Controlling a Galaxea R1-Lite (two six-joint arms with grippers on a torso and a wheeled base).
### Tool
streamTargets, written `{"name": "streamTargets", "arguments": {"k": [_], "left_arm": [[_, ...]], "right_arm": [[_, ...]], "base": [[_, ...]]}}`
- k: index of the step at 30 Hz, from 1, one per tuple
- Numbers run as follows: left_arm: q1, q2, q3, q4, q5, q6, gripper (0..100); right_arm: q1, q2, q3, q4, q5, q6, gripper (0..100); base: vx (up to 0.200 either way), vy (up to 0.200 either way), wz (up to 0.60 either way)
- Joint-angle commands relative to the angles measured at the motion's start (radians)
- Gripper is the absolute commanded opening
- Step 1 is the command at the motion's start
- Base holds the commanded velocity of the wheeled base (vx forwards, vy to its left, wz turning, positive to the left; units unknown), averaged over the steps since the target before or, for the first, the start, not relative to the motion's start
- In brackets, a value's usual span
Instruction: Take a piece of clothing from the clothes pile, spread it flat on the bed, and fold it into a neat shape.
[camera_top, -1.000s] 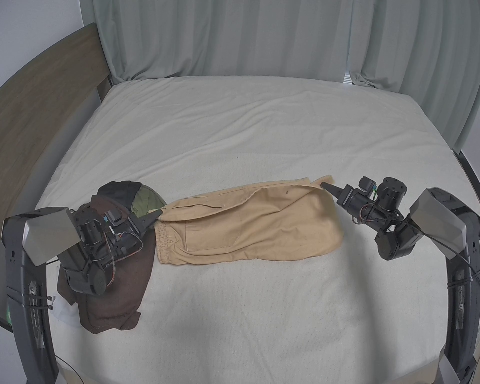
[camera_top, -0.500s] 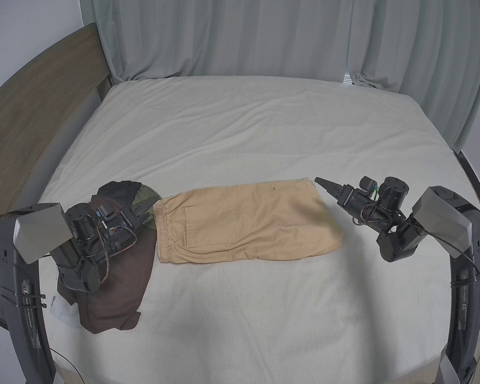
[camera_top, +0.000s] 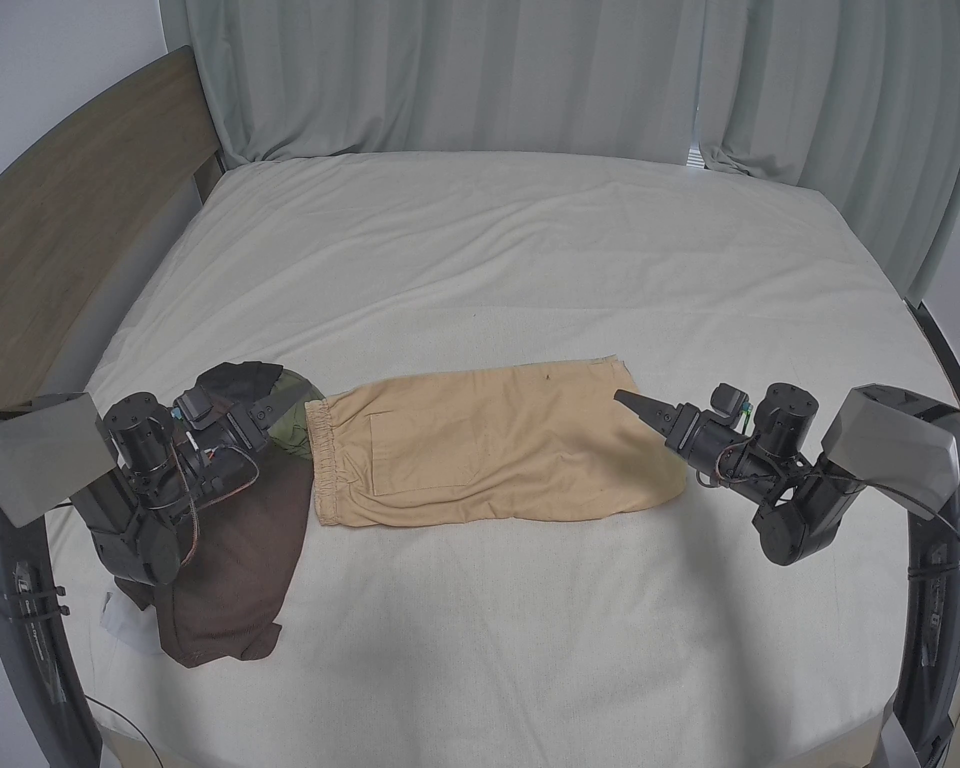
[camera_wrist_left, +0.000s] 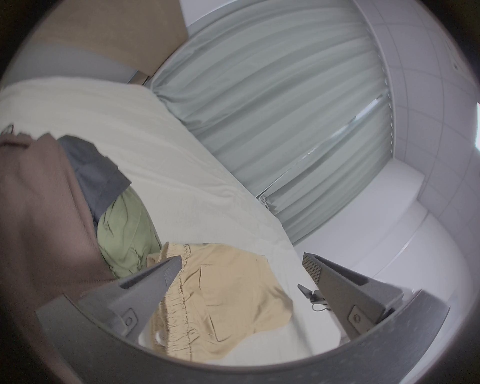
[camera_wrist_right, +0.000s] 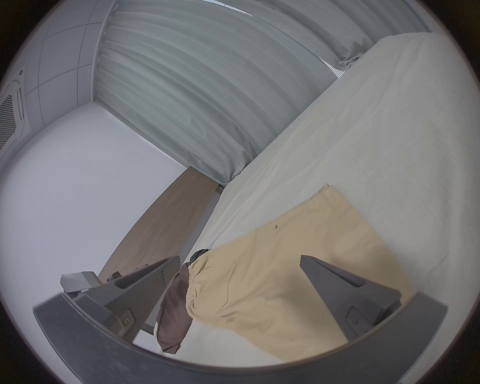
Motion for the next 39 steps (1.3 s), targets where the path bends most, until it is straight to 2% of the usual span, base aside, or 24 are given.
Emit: {"name": "streamTargets", "arguments": {"k": [1,2,4,6,7,8,12,15,26,39], "left_arm": [[-0.001,-0.047,0.056,0.000,0.003,0.126,100],[0.001,-0.050,0.066,0.001,0.001,0.159,100],[0.001,-0.056,0.092,0.000,0.000,0.290,100],[-0.001,-0.056,0.103,0.000,0.001,0.371,100],[-0.001,-0.056,0.103,0.000,0.001,0.371,100],[-0.004,-0.058,0.114,0.000,0.000,0.451,100],[-0.011,-0.056,0.140,0.000,-0.003,0.633,100],[-0.016,-0.075,0.152,0.000,-0.002,0.713,100],[-0.018,-0.109,0.154,0.000,0.001,0.764,100],[-0.018,-0.109,0.149,0.000,0.001,0.765,100]], "right_arm": [[0.029,-0.015,0.084,-0.044,-0.001,-0.002,100],[0.032,-0.018,0.097,-0.053,-0.001,-0.002,100],[0.046,-0.020,0.146,-0.087,-0.001,-0.002,100],[0.050,-0.020,0.164,-0.099,-0.001,-0.003,100],[0.050,-0.020,0.164,-0.099,-0.001,-0.003,100],[0.055,-0.021,0.169,-0.100,-0.001,-0.005,100],[0.060,-0.034,0.187,-0.100,-0.001,-0.006,100],[0.069,-0.047,0.215,-0.097,-0.001,-0.017,100],[0.083,-0.043,0.273,-0.087,-0.001,-0.019,100],[0.106,0.035,0.279,-0.087,-0.005,-0.023,100]], "base": [[0.000,0.000,0.00],[0.000,0.000,0.00],[0.000,0.000,0.00],[0.000,0.000,0.00],[0.000,0.000,0.00],[0.000,0.000,0.00],[0.000,0.000,0.00],[0.000,0.000,0.00],[0.000,0.000,0.00],[0.000,0.000,0.00]]}}
